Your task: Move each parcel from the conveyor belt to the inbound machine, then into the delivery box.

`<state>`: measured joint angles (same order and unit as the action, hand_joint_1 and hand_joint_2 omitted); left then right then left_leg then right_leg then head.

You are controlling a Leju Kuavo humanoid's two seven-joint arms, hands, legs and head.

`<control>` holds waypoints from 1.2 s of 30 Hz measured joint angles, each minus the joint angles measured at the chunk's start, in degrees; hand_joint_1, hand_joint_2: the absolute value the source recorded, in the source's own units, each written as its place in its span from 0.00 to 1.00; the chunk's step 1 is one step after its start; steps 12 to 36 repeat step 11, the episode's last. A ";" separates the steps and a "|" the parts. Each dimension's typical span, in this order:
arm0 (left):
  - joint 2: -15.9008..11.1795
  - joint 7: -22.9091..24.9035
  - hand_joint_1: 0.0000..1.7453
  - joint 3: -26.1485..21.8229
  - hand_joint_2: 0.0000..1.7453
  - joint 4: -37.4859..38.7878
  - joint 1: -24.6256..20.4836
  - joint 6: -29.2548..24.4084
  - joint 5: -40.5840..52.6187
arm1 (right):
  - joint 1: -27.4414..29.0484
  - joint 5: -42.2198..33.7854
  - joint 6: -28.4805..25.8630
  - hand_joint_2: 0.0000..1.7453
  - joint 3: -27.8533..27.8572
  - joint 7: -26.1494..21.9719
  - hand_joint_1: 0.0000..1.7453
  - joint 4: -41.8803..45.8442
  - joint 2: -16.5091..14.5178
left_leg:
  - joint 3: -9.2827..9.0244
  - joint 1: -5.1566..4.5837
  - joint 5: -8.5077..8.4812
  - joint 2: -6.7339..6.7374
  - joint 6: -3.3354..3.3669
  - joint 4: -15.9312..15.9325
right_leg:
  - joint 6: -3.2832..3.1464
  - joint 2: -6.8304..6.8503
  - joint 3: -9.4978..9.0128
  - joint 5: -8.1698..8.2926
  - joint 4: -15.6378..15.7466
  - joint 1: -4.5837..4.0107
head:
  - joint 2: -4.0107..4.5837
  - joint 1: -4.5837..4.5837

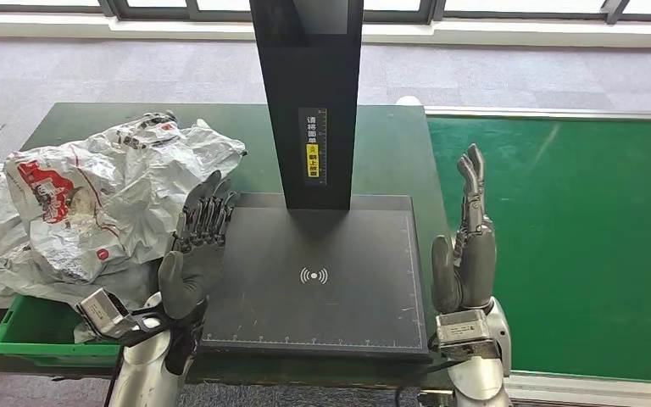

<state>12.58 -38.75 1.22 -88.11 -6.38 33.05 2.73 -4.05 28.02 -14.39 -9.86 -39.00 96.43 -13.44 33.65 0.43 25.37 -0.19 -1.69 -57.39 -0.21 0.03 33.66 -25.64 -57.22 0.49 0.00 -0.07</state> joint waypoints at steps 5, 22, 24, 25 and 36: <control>-0.13 0.00 0.00 -0.22 0.00 1.10 -0.45 0.02 -0.30 | -0.35 0.05 0.08 0.00 0.00 -0.01 0.00 -1.11 -0.20 | 0.01 0.00 0.01 -0.01 0.00 0.00 | 0.00 -0.01 0.01 0.00 0.00 0.00 | 0.00 0.00; -0.28 0.00 0.00 -0.40 0.00 1.74 -0.64 0.02 -0.33 | -0.65 0.09 0.18 0.00 0.00 -0.01 0.00 -1.75 -0.28 | 0.01 0.00 0.02 0.00 -0.01 0.00 | 0.01 -0.01 0.02 -0.01 0.00 0.00 | 0.00 0.00; -0.28 0.00 0.00 -0.40 0.00 1.74 -0.64 0.02 -0.33 | -0.65 0.09 0.18 0.00 0.00 -0.01 0.00 -1.75 -0.28 | 0.01 0.00 0.02 0.00 -0.01 0.00 | 0.01 -0.01 0.02 -0.01 0.00 0.00 | 0.00 0.00; -0.28 0.00 0.00 -0.40 0.00 1.74 -0.64 0.02 -0.33 | -0.65 0.09 0.18 0.00 0.00 -0.01 0.00 -1.75 -0.28 | 0.01 0.00 0.02 0.00 -0.01 0.00 | 0.01 -0.01 0.02 -0.01 0.00 0.00 | 0.00 0.00; -0.28 0.00 0.00 -0.40 0.00 1.74 -0.64 0.02 -0.33 | -0.65 0.09 0.18 0.00 0.00 -0.01 0.00 -1.75 -0.28 | 0.01 0.00 0.02 0.00 -0.01 0.00 | 0.01 -0.01 0.02 -0.01 0.00 0.00 | 0.00 0.00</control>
